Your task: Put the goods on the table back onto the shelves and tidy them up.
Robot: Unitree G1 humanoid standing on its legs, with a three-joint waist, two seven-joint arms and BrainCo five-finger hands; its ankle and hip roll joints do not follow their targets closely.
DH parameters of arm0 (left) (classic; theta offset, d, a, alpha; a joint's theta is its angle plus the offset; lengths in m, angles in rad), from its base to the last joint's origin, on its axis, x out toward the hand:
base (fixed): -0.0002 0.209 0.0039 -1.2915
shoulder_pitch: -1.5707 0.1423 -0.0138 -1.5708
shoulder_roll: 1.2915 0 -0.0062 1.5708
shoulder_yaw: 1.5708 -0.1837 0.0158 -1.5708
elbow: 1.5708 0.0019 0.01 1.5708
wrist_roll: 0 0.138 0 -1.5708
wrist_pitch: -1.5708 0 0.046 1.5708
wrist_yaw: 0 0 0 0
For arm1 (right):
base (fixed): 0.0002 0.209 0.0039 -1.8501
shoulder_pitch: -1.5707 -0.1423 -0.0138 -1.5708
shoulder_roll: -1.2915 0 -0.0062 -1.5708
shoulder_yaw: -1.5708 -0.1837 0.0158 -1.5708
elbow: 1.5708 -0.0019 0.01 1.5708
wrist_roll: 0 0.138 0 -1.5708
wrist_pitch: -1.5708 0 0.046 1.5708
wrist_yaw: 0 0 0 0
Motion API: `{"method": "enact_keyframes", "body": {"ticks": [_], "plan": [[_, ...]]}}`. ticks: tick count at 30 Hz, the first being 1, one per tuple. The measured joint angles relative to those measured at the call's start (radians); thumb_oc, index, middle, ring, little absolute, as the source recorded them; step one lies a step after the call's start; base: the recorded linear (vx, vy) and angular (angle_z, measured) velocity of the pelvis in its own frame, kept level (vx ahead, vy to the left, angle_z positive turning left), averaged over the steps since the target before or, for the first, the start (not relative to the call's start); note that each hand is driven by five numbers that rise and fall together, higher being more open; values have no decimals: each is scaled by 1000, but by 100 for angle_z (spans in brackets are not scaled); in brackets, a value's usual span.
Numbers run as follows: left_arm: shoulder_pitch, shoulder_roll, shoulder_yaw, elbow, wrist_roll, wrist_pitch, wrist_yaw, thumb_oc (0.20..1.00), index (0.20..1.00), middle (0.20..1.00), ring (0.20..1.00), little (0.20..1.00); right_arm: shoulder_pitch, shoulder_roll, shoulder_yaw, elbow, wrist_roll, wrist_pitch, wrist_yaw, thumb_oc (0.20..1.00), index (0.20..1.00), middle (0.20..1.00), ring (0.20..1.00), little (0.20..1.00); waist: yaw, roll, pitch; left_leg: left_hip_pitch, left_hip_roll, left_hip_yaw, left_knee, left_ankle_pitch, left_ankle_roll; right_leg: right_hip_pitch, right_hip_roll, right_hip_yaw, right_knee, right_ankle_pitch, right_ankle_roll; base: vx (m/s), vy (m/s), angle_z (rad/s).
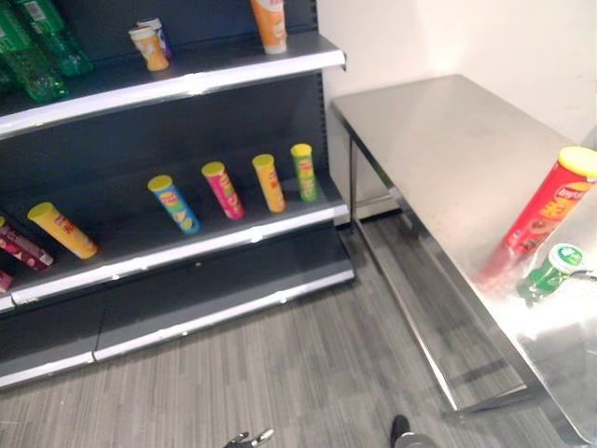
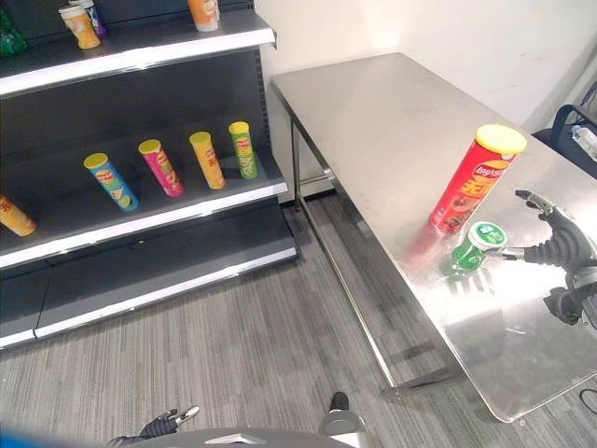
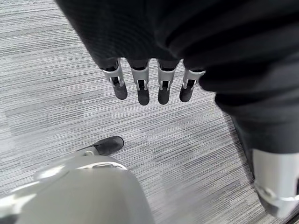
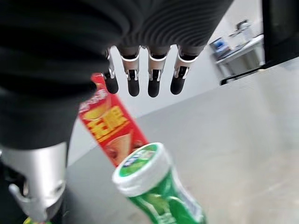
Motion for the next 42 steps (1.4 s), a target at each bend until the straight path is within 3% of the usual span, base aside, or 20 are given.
{"method": "enact_keyframes", "body": {"ticks": [9, 18, 27, 28, 29, 30, 31, 42], "plan": [[6, -3, -4, 1, 0, 0, 0, 1000, 1000, 1000, 1000, 1000, -102, 40, 153, 119, 1, 16, -3, 1000, 1000, 1000, 1000, 1000, 4, 21, -10, 6, 1, 0, 0, 0, 0, 6, 1, 0, 0, 0, 0, 0, 0, 0], [5, -3, -10, 2, 0, 0, 0, 1000, 1000, 1000, 1000, 1000, -139, 51, 183, 147, 3, 16, -23, 1000, 1000, 1000, 1000, 1000, 46, 20, -11, 14, 4, -3, 0, 0, 0, 18, 2, -3, 0, -1, -1, 0, 0, 0], [17, -3, -11, 2, -2, 1, 1, 1000, 1000, 1000, 1000, 1000, -153, 51, 203, 164, 1, 26, -36, 1000, 1000, 1000, 1000, 1000, 48, 17, -11, 14, 3, -7, 0, 0, 0, 20, 2, -8, 0, -2, -2, 0, 0, 0], [17, -3, -11, 2, -2, 1, 1, 1000, 1000, 1000, 1000, 1000, -159, 51, 207, 178, 0, 27, -37, 875, 875, 875, 875, 875, 49, 17, -11, 14, 3, -7, 0, 0, 0, 20, 2, -8, 0, -2, -2, 0, 0, 0], [17, -3, -11, 2, -2, 1, 1, 1000, 1000, 1000, 1000, 1000, -160, 51, 212, 189, 0, 29, -37, 426, 426, 426, 426, 426, 49, 17, -11, 14, 3, -7, 0, 0, 0, 20, 2, -8, 0, -2, -2, 0, 0, 0], [18, -3, -11, 2, -2, 1, 2, 1000, 1000, 1000, 1000, 1000, -161, 51, 217, 193, 0, 30, -38, 282, 282, 282, 282, 282, 49, 17, -11, 14, 3, -8, 0, 0, 0, 21, 2, -9, 0, -2, -2, 0, 0, 0], [18, -3, -12, 2, -2, 1, 3, 1000, 1000, 1000, 1000, 1000, -162, 51, 225, 198, 0, 31, -38, 200, 200, 200, 200, 200, 49, 17, -11, 14, 4, -8, 0, 0, 0, 21, 2, -9, 0, -2, -2, 0, 0, 0], [19, -2, -11, 2, -2, 11, 4, 1000, 1000, 1000, 1000, 1000, -181, 50, 269, 215, -1, 36, -17, 200, 200, 200, 200, 200, 47, 15, -12, 14, 4, -10, 0, 0, 0, 22, 3, -12, 0, -3, -2, 0, 0, 0]]}}
